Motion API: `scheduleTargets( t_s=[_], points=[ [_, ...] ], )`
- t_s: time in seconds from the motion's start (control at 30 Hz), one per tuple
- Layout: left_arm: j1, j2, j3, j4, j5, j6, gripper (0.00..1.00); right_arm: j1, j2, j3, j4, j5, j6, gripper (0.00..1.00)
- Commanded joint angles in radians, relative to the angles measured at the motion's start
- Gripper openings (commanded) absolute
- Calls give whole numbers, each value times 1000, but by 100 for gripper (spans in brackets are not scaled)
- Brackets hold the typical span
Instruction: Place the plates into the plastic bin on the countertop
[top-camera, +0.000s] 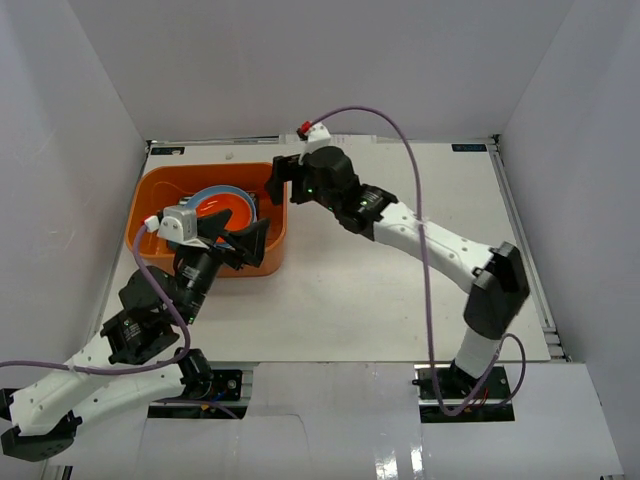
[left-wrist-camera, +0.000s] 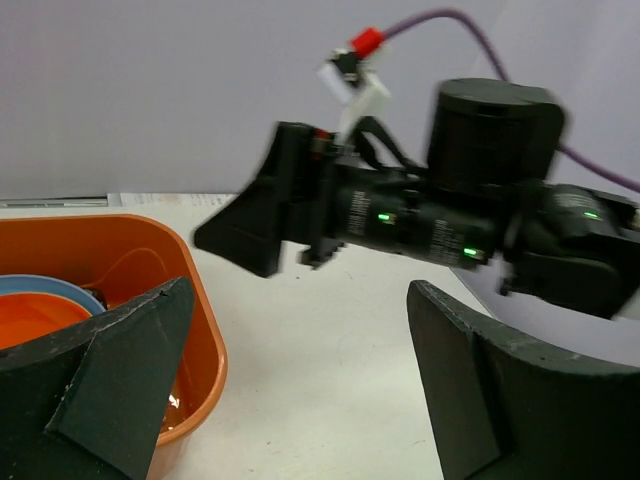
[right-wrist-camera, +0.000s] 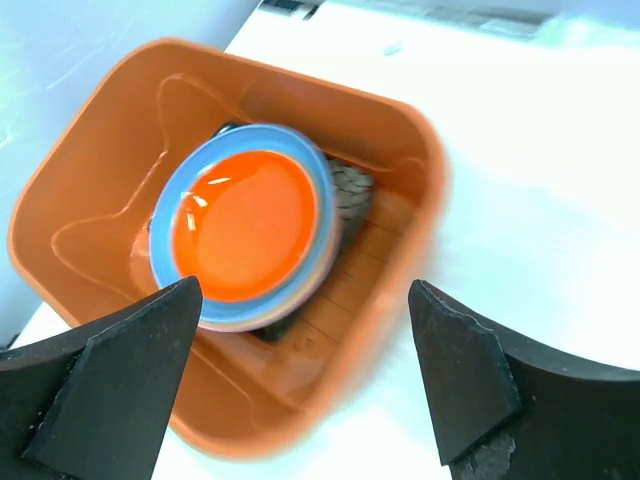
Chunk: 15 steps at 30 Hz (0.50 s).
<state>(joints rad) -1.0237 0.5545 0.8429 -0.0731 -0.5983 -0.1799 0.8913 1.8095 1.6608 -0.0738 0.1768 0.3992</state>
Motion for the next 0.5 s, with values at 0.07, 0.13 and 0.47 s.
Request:
scheduleTargets(
  t_s=[0.07,0.13,0.47],
  points=[
    [2,73,73,-69,75,8,98,-5,-399,-356,94,281,-177,90],
    [2,102,99,-123,95,5,98,-6,-525,-526,85,361,-215,90],
    [2,170,88,-206,98,-76,98,-8,-1286,-1065,169,421,-240,90]
  ],
)
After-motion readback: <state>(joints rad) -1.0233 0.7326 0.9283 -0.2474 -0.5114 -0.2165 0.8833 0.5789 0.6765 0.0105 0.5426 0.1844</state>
